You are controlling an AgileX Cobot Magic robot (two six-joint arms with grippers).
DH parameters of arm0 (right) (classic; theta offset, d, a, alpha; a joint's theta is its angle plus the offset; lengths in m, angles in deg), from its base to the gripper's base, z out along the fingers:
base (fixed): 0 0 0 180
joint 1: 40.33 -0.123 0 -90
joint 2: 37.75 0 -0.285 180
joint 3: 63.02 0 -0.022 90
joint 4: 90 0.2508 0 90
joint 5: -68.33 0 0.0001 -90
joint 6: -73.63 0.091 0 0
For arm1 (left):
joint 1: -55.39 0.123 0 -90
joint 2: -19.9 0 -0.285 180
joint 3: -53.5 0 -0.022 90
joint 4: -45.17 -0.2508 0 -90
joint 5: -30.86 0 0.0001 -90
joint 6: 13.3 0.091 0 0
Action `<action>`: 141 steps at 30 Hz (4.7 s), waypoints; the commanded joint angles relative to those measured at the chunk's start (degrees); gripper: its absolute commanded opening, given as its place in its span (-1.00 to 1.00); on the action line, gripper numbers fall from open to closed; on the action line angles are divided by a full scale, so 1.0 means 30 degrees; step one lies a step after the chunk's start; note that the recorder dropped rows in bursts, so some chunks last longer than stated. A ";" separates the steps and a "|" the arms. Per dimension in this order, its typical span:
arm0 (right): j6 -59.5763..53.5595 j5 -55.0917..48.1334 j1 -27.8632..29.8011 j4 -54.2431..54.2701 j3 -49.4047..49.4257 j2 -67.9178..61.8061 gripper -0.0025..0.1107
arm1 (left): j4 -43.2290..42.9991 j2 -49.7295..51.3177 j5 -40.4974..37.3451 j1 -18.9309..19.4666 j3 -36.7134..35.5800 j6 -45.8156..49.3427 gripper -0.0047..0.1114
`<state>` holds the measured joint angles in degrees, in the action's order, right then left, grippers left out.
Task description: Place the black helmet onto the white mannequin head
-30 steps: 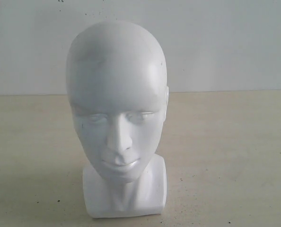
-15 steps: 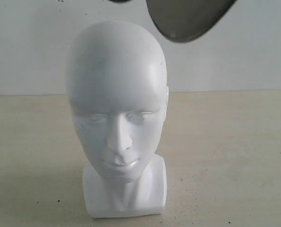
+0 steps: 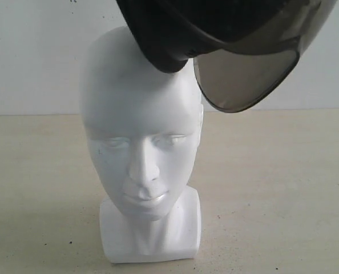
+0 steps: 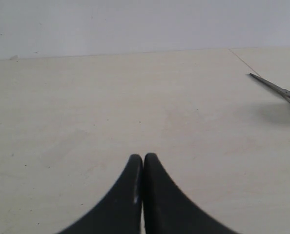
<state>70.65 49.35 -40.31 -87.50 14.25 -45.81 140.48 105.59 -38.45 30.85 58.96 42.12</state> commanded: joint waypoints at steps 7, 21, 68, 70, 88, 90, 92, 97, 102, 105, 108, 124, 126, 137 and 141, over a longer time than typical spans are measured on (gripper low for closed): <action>-0.0114 0.0176 0.0140 0.0059 -0.0019 0.0092 -0.96 | 0.1546 -0.0191 0.2834 -0.0047 0.0213 0.1408 -0.84; -0.0114 0.0176 0.0140 0.0059 -0.0019 0.0092 -0.96 | -0.3680 -0.0718 0.8203 -0.2945 0.3447 -0.2077 -0.84; -0.0114 0.0137 0.0140 0.0006 -0.0019 0.0092 -0.96 | -4.6971 -0.0610 4.0658 -0.8088 0.0771 -5.1217 -0.84; -0.0114 0.0137 0.0140 0.0006 -0.0019 0.0092 -0.96 | -4.5883 -0.0738 4.2660 -0.7291 -0.0164 -5.1217 -0.84; -0.0114 0.0137 0.0140 0.0006 -0.0019 0.0092 -0.96 | -4.6741 -0.1277 4.6425 -0.2115 -0.5593 -5.4321 -0.84; -0.0114 0.0137 0.0140 0.0006 -0.0019 0.0092 -0.96 | -4.7139 -0.1277 4.6425 -0.2115 -0.5674 -5.4631 -0.84; -0.0114 0.0137 0.0140 0.0006 -0.0019 0.0092 -0.96 | -4.7186 -0.1157 4.6425 -0.2115 -0.5889 -5.4622 -0.84; -0.0148 0.0137 0.0140 0.0008 -0.0019 0.0092 -0.96 | -4.7407 -0.0571 4.6425 -0.2115 -0.6008 -5.5472 -0.84; -0.0110 0.0137 0.0140 0.0008 -0.0019 0.0092 -0.96 | -4.7845 -0.0300 4.6425 -0.1423 -0.6052 -5.5891 -0.84; -0.0110 0.0137 0.0140 0.0008 -0.0019 0.0092 -0.96 | -4.8126 -0.0300 4.6425 -0.0695 -0.6052 -5.6578 -0.84; -0.0110 0.0137 0.0140 0.0008 -0.0019 0.0092 -0.96 | -4.8126 -0.0340 4.6425 -0.0382 -0.6243 -5.6939 -0.84; -0.0110 0.0137 0.0140 0.0008 -0.0019 0.0092 -0.96 | -4.8489 -0.0839 4.6425 0.0165 -0.8109 -5.6746 -0.84; -0.0110 0.0137 0.0140 0.0008 -0.0019 0.0092 -0.96 | -4.8827 -0.0876 4.6425 0.0580 -0.8119 -5.6893 -0.84; -0.0110 0.0178 0.0140 0.0045 -0.0019 0.0092 -0.96 | -4.9121 -0.1410 4.6425 0.1860 -1.0117 -5.6912 -0.84; -0.0110 0.0178 0.0140 0.0045 -0.0019 0.0092 -0.96 | -4.9676 -0.1516 4.6425 0.2800 -1.0202 -5.6912 -0.84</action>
<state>70.65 49.35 -40.31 -87.29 14.25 -45.81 -9.20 102.06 103.77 36.66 28.62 -130.99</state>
